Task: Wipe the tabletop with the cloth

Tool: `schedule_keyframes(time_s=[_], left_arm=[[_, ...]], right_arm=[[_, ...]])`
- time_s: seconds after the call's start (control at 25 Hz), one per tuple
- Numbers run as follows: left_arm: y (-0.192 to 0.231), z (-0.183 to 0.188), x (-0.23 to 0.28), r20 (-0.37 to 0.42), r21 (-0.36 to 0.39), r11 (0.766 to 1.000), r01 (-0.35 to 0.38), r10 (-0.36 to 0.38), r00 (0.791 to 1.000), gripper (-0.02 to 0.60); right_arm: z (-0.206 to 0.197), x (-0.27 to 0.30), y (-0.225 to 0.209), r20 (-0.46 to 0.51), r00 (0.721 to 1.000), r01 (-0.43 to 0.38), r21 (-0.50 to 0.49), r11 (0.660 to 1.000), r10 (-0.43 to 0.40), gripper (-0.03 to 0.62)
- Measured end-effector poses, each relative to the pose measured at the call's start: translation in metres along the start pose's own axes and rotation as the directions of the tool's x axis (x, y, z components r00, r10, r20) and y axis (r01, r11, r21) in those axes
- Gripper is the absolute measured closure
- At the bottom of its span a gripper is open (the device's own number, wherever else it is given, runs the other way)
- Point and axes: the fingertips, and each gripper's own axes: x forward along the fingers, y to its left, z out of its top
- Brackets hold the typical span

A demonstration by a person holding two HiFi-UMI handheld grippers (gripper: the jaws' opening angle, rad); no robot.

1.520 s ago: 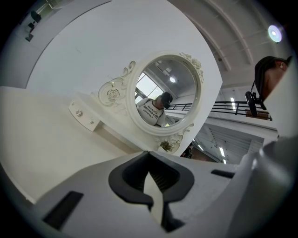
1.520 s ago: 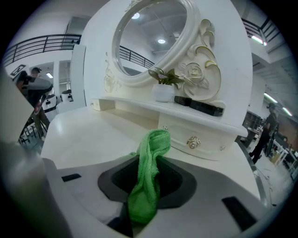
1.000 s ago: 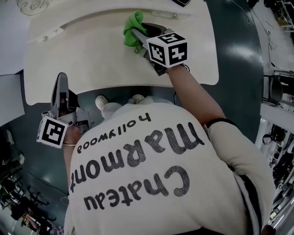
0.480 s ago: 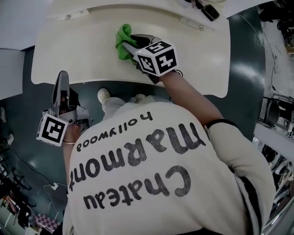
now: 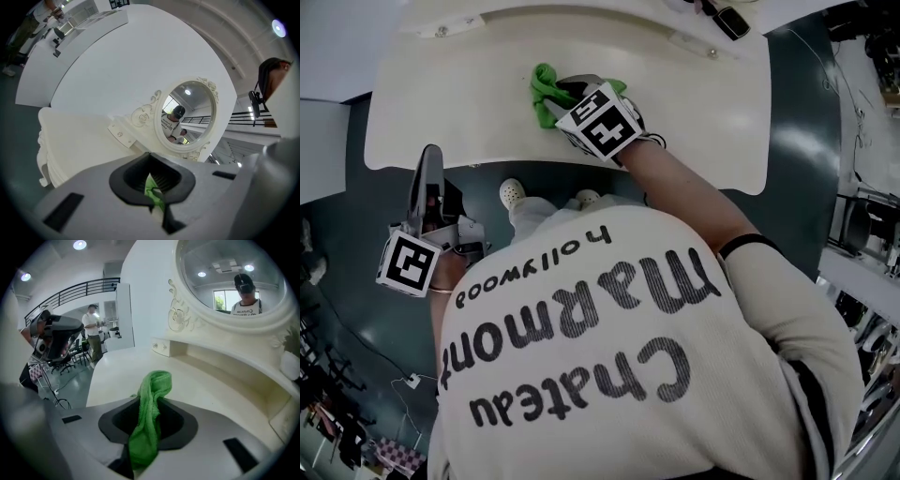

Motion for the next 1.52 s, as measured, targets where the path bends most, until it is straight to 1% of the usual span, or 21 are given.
schedule_keyframes(time_s=[0.36,0.56,0.72,0.84,1.04,1.36,1.52], left_arm=[[-0.018,0.001,0.006,-0.021,0.007,0.999,0.037,-0.036,0.999,0.574],[-0.021,-0.002,0.008,-0.046,0.004,0.998,0.059,-0.059,0.997,0.574],[-0.034,-0.012,0.016,-0.067,0.014,0.996,0.084,-0.083,0.994,0.574],[-0.043,-0.024,0.025,-0.086,0.012,0.994,0.107,-0.106,0.991,0.574],[-0.036,-0.007,0.015,-0.115,-0.002,0.990,0.144,-0.143,0.983,0.574],[-0.064,-0.017,0.026,-0.156,-0.005,0.979,0.203,-0.202,0.967,0.574],[-0.094,-0.054,0.042,-0.185,-0.001,0.974,0.226,-0.222,0.957,0.574]], right_arm=[[-0.003,-0.015,-0.003,-0.004,1.000,0.031,0.017,0.999,-0.031,0.479],[-0.005,-0.021,0.001,-0.007,0.999,0.053,0.015,0.998,-0.053,0.479],[-0.015,-0.033,-0.007,0.002,0.997,0.083,0.014,0.996,-0.083,0.479],[-0.027,-0.047,-0.017,0.004,0.994,0.113,0.033,0.993,-0.113,0.479],[-0.016,-0.049,-0.004,0.003,0.987,0.162,0.063,0.985,-0.162,0.479],[-0.034,-0.091,-0.032,0.014,0.962,0.269,0.130,0.954,-0.273,0.479],[-0.073,-0.128,-0.064,0.010,0.947,0.315,0.183,0.931,-0.322,0.479]])
